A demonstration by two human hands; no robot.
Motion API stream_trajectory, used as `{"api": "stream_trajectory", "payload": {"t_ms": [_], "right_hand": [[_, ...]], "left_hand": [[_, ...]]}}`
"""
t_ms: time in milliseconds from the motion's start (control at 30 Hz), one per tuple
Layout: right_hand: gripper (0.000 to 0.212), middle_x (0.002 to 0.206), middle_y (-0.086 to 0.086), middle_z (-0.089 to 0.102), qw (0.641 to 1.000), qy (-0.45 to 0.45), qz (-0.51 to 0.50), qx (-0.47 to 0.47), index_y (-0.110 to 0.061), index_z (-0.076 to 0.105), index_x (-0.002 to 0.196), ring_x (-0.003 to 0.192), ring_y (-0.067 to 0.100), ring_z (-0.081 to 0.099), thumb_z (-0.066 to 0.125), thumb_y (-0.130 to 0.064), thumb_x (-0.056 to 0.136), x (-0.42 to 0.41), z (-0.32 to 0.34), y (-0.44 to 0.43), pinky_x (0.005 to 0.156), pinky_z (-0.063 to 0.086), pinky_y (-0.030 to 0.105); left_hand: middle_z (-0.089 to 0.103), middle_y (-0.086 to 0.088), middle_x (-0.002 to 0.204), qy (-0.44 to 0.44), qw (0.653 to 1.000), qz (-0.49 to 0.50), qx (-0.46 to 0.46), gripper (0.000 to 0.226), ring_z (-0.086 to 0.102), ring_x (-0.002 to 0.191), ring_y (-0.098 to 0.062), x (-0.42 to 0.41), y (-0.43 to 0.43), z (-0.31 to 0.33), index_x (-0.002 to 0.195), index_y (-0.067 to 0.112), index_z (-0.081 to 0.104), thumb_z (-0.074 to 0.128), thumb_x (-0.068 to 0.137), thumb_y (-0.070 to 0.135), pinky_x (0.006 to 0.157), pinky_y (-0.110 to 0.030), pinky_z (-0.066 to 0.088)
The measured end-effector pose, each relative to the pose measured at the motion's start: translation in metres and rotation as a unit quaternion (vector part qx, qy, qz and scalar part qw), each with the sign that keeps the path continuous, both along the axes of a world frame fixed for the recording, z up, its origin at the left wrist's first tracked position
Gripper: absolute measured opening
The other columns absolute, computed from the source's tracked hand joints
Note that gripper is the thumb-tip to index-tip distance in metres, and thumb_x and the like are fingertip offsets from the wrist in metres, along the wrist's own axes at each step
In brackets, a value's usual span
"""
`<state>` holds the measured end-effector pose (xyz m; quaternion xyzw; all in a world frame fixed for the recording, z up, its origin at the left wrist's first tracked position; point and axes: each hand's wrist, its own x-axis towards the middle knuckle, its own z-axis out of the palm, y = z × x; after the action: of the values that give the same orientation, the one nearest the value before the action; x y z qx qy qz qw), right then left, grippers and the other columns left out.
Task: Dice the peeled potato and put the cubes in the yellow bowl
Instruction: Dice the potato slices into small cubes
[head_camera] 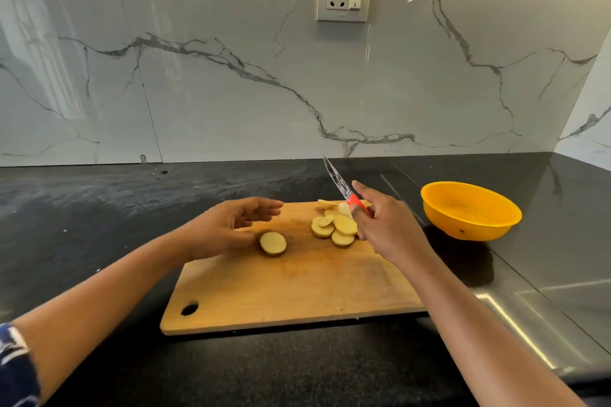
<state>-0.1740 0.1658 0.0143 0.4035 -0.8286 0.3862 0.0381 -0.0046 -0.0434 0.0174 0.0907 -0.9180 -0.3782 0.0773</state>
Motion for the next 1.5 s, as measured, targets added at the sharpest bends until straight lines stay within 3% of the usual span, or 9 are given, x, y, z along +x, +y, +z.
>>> {"api": "stream_trajectory", "payload": {"t_ms": [167, 333, 500, 633, 800, 900, 1000, 1300, 1500], "right_hand": [[0.043, 0.069, -0.011, 0.054, 1.000, -0.010, 0.013, 0.020, -0.028, 0.045, 0.142, 0.049, 0.004, 0.049, 0.045, -0.034, 0.099, 0.002, -0.003, 0.000, 0.052, 0.044, 0.024], [0.041, 0.064, -0.016, 0.052, 0.998, -0.016, 0.030, 0.057, -0.029, 0.046, 0.140, 0.053, 0.002, 0.054, 0.046, -0.033, 0.099, 0.010, -0.003, -0.001, 0.045, 0.034, 0.010], [0.042, 0.071, -0.015, 0.051, 0.996, -0.010, 0.033, 0.081, -0.029, 0.046, 0.141, 0.060, 0.004, 0.055, 0.046, -0.035, 0.100, 0.018, -0.002, -0.001, 0.051, 0.039, 0.014], [0.043, 0.075, -0.016, 0.055, 0.991, -0.011, 0.045, 0.126, -0.034, 0.043, 0.141, 0.069, 0.007, 0.058, 0.046, -0.037, 0.099, 0.039, -0.004, 0.011, 0.057, 0.043, 0.017], [0.043, 0.117, -0.010, 0.060, 0.982, -0.006, 0.071, 0.174, -0.035, 0.037, 0.143, 0.095, 0.007, 0.057, 0.041, -0.037, 0.100, 0.064, -0.008, 0.022, 0.080, 0.047, 0.025], [0.045, 0.128, -0.007, 0.057, 0.977, 0.028, 0.075, 0.197, -0.034, 0.030, 0.147, 0.106, 0.011, 0.055, 0.035, -0.037, 0.102, 0.071, -0.008, 0.023, 0.086, 0.046, 0.028], [0.047, 0.118, -0.007, 0.059, 0.973, 0.058, 0.082, 0.209, -0.036, 0.023, 0.149, 0.098, 0.012, 0.056, 0.031, -0.037, 0.103, 0.075, -0.010, 0.024, 0.077, 0.044, 0.030], [0.051, 0.102, -0.011, 0.061, 0.975, 0.116, 0.066, 0.177, -0.040, 0.012, 0.150, 0.087, 0.011, 0.056, 0.029, -0.037, 0.103, 0.084, -0.018, 0.020, 0.073, 0.047, 0.030], [0.052, 0.100, -0.010, 0.060, 0.973, 0.135, 0.070, 0.174, -0.041, 0.009, 0.150, 0.086, 0.011, 0.055, 0.030, -0.036, 0.102, 0.084, -0.020, 0.019, 0.071, 0.047, 0.030]], "left_hand": [[0.053, 0.024, 0.118, -0.008, 0.989, 0.055, -0.133, 0.048, 0.051, 0.108, 0.005, 0.016, 0.004, -0.009, 0.122, 0.043, 0.046, 0.069, 0.081, 0.036, 0.097, -0.018, 0.041], [0.055, 0.021, 0.109, 0.017, 0.980, 0.095, -0.173, 0.043, 0.053, 0.099, 0.004, 0.007, 0.014, -0.017, 0.122, 0.032, 0.057, 0.067, 0.081, 0.041, 0.088, -0.012, 0.044], [0.062, 0.019, 0.108, 0.030, 0.981, 0.104, -0.163, 0.033, 0.055, 0.101, -0.001, 0.002, 0.019, -0.020, 0.113, 0.032, 0.066, 0.069, 0.081, 0.040, 0.092, -0.025, 0.048], [0.064, 0.019, 0.109, 0.053, 0.975, 0.105, -0.187, 0.039, 0.053, 0.098, 0.005, 0.001, 0.027, -0.023, 0.116, 0.031, 0.065, 0.067, 0.080, 0.046, 0.083, -0.007, 0.042], [0.067, 0.015, 0.113, 0.093, 0.948, 0.092, -0.289, 0.058, 0.063, 0.100, -0.003, 0.010, 0.031, -0.029, 0.119, 0.031, 0.065, 0.046, 0.079, 0.069, 0.086, -0.025, 0.052], [0.068, 0.013, 0.110, 0.134, 0.942, 0.049, -0.304, 0.051, 0.066, 0.098, -0.003, 0.013, 0.028, -0.030, 0.106, 0.028, 0.072, 0.042, 0.081, 0.061, 0.077, -0.030, 0.058], [0.069, 0.013, 0.107, 0.145, 0.932, -0.003, -0.332, 0.040, 0.063, 0.099, 0.002, 0.015, 0.027, -0.031, 0.104, 0.027, 0.073, 0.046, 0.086, 0.051, 0.072, -0.026, 0.058], [0.052, 0.019, 0.132, 0.085, 0.912, -0.102, -0.389, 0.053, 0.051, 0.118, 0.003, 0.024, 0.007, -0.023, 0.131, 0.031, 0.054, 0.035, 0.093, 0.063, 0.086, -0.030, 0.055], [0.032, 0.022, 0.145, 0.026, 0.906, -0.151, -0.395, 0.062, 0.022, 0.136, 0.010, 0.020, -0.003, -0.022, 0.142, 0.036, 0.027, 0.026, 0.091, 0.071, 0.108, -0.034, 0.038]]}}
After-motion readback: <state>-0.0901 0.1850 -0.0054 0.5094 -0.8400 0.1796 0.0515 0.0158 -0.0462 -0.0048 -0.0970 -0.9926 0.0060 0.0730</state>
